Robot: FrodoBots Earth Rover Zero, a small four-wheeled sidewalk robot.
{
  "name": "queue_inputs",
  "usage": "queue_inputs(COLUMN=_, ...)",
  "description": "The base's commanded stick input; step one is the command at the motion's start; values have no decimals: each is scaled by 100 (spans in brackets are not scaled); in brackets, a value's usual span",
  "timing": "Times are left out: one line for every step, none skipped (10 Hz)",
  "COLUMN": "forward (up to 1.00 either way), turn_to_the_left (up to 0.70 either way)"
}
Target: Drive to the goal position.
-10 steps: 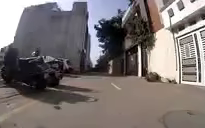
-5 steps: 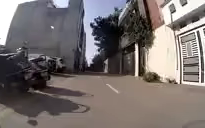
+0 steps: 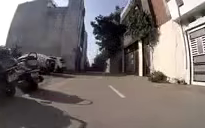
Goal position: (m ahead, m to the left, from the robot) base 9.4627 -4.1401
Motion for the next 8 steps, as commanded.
queue_inputs(forward=100, turn_to_the_left=0)
queue_inputs(forward=100, turn_to_the_left=0)
queue_inputs(forward=100, turn_to_the_left=-12)
queue_inputs(forward=100, turn_to_the_left=-25)
queue_inputs(forward=100, turn_to_the_left=-36)
queue_inputs(forward=100, turn_to_the_left=-6)
queue_inputs(forward=100, turn_to_the_left=0)
queue_inputs(forward=100, turn_to_the_left=0)
